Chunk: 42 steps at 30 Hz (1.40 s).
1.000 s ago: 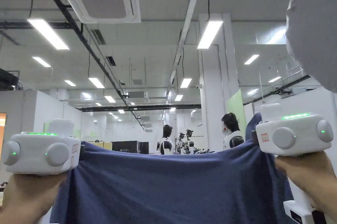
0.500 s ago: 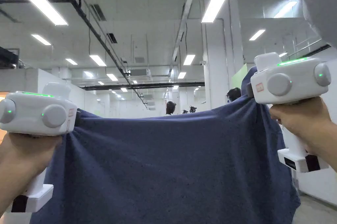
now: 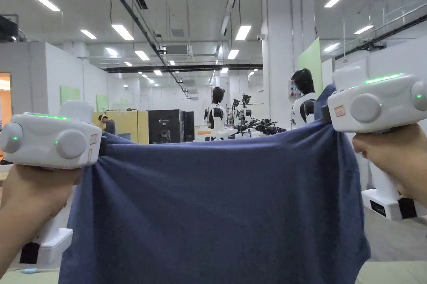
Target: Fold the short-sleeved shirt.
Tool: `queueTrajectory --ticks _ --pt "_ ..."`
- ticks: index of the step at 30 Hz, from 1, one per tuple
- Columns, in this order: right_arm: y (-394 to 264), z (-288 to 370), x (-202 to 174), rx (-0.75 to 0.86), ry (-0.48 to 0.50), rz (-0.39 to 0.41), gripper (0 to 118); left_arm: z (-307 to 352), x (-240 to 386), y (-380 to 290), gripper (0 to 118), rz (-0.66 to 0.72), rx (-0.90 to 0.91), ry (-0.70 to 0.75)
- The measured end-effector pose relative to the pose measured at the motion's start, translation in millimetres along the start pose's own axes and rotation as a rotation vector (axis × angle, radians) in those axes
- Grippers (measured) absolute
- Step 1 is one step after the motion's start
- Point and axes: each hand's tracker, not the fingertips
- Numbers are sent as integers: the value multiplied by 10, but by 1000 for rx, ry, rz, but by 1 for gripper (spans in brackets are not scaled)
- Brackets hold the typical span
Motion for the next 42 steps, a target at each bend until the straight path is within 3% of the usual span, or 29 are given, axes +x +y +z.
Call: queueTrajectory --ticks 15,20,31,42 --pt "-721 144 -85 -115 46 0 4 112 58 -1086 7 -38 -151 -41" --pt "-825 311 -89 -139 55 4 4 336 56 -1173 7 -25 -170 -45" --pt "-1319 1361 201 -207 114 -23 4 1301 -42 -1553 7 -38 -268 -98" --pt "-2479 2305 335 -402 186 35 4 2218 74 -2763 7 -75 -496 -174"
